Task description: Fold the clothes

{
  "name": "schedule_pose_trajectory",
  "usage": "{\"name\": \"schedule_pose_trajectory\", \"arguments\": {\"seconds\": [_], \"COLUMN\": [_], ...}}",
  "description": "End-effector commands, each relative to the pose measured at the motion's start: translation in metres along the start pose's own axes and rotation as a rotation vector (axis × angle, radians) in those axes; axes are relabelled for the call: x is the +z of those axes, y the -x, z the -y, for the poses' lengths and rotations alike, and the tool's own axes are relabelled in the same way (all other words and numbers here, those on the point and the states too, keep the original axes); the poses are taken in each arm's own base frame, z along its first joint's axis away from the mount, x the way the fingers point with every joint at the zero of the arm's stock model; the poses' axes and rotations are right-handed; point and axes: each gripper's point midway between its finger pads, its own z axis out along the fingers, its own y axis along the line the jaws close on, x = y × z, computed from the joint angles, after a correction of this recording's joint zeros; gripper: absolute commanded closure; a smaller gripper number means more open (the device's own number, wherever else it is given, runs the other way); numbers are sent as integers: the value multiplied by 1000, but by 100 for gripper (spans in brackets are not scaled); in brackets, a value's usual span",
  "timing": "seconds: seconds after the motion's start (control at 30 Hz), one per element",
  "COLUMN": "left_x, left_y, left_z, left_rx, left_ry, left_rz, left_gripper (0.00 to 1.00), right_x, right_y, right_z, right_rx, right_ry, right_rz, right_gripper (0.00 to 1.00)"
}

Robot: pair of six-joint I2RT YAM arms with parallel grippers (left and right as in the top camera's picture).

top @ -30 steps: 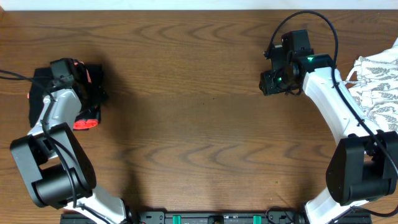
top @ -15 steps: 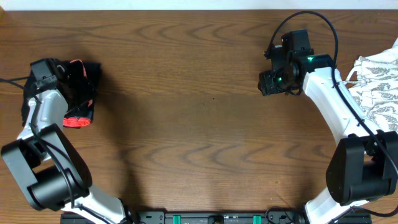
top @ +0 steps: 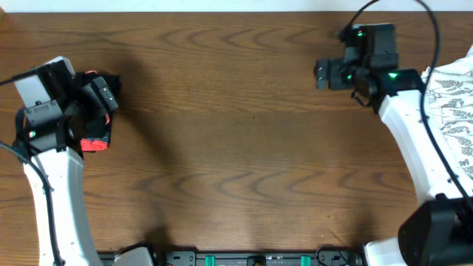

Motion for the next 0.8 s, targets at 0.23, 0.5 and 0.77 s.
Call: {"name": "schedule_pose_trajectory", "arguments": {"seconds": [0.23, 0.5, 0.77], "left_x": [-26, -37, -47], "left_y": [29, 13, -28], "left_z": [56, 77, 119], "left_rx": [90, 165, 289], "left_ry": [-303, -270, -268], "left_rz": [122, 100, 8], "left_gripper": [2, 2, 2], "right_x": [-27, -117, -168], "right_y": [26, 38, -1], "right_z": [38, 62, 56], "right_rx": [108, 160, 141], "right_ry": [-94, -151, -175], "right_rz": [114, 253, 215], "right_gripper": [1, 1, 1]}}
